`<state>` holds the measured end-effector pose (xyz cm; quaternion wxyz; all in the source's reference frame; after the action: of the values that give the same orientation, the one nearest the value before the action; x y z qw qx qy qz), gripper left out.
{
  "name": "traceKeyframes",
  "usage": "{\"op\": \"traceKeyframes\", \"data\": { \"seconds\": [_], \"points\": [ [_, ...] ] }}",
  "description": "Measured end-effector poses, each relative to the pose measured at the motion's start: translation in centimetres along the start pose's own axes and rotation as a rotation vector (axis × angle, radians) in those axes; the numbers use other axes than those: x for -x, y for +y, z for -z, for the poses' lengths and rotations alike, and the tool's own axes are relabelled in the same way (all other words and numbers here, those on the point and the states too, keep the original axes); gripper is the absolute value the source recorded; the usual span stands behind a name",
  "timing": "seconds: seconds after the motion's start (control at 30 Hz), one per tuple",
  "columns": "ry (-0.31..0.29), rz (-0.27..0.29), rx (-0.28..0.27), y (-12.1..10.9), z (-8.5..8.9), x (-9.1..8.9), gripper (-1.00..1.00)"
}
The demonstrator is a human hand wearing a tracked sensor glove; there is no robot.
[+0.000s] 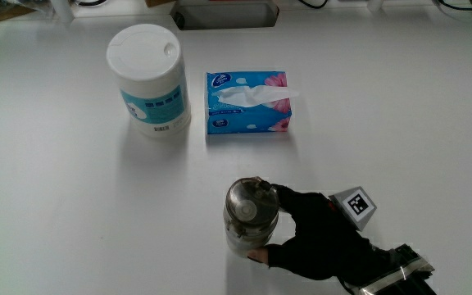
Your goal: Place bottle
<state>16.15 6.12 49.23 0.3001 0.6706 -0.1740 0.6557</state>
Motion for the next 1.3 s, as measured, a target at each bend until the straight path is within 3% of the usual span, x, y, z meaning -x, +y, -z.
{"op": "traceKeyframes", "data": {
  "seconds": [0.2,0.27,0.4,0.6,0.63,1.17,1.3],
  "points": [
    [0.016,0.043,0.002,-0.5,0.6,-2.2,0.00],
    [0.045,0.052,0.002,-0.6,0.9,-2.7,0.00],
    [0.040,0.068,0.004,-0.9,1.1,-4.1,0.00],
    [0.070,0.086,-0.002,-1.2,1.3,-4.9,0.00],
    [0.093,0.087,0.000,-1.2,1.3,-4.9,0.00],
    [0.112,0.108,0.020,-1.4,1.3,-5.6,0.00],
    [0.137,0.130,0.037,-1.4,1.3,-5.5,-0.24]
  ]
}}
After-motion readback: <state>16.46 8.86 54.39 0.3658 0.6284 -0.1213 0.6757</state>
